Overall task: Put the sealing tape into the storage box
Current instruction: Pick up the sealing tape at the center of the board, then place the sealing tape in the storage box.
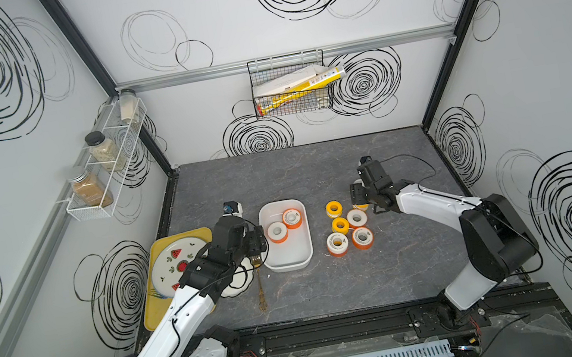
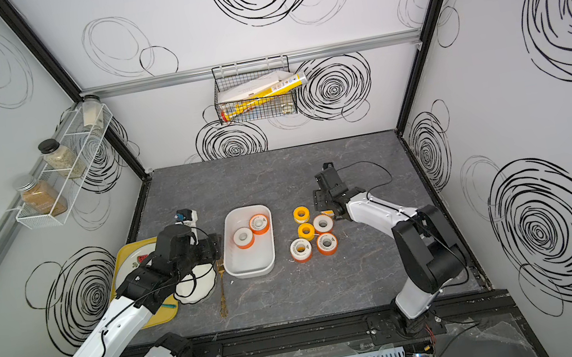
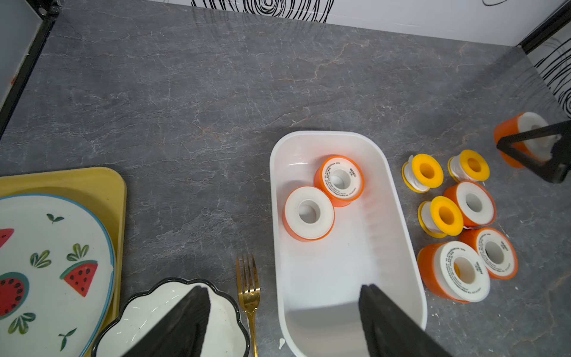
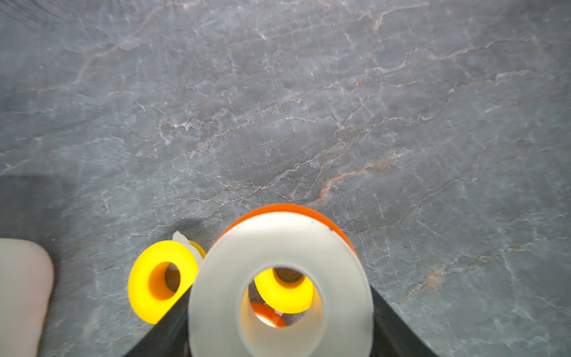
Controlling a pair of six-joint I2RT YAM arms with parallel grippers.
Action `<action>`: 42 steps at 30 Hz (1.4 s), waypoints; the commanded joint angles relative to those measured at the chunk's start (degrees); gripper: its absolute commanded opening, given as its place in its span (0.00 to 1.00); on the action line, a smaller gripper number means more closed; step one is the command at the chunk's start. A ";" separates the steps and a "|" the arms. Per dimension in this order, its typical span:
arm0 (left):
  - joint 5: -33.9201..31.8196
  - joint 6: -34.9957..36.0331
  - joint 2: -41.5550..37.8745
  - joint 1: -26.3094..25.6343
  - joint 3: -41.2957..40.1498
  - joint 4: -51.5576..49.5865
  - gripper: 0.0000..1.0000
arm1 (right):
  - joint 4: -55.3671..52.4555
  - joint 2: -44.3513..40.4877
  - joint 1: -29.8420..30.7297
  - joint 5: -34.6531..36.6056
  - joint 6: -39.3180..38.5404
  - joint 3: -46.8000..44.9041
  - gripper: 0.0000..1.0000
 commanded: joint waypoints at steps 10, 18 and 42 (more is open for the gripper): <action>-1.68 0.02 -0.65 0.57 0.25 1.53 0.82 | -2.83 -4.98 15.39 -5.84 0.02 1.65 0.56; -3.48 -0.59 -2.67 2.17 0.36 1.46 0.83 | -3.72 1.21 28.81 -7.18 -0.01 8.05 0.56; -3.44 -0.62 -3.04 2.25 0.16 1.52 0.84 | -13.04 22.16 37.15 6.61 -1.31 23.09 0.65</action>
